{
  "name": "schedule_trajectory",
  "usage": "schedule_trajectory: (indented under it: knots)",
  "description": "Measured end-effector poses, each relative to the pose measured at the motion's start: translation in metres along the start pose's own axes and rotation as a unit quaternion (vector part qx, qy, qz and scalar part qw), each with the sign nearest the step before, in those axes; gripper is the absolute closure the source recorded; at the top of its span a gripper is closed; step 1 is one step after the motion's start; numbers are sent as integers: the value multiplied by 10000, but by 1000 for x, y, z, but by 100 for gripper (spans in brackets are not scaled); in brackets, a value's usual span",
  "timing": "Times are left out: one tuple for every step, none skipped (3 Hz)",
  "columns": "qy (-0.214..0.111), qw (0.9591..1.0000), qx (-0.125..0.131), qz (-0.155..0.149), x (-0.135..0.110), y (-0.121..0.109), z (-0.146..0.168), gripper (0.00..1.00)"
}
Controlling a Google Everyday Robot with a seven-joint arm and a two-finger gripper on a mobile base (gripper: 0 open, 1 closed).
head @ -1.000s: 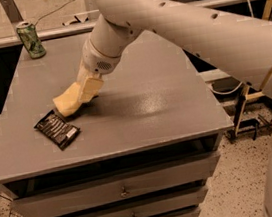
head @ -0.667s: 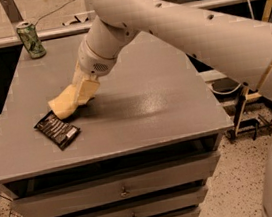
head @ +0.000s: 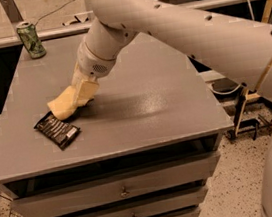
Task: Move sponge near rxbar chocolate
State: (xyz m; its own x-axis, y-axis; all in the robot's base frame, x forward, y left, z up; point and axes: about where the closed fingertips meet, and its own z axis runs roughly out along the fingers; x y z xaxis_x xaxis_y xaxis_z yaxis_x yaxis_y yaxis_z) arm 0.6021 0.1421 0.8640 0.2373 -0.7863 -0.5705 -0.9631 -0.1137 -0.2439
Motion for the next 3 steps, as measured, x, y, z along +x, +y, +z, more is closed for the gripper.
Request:
schedule_trajectory:
  knots:
    - [0,10000,-16,-6,-1,1,2,40]
    - [1,10000,-31,-13,-1,2,3,17]
    - [1,10000,-47,-19,-2,2,5,0]
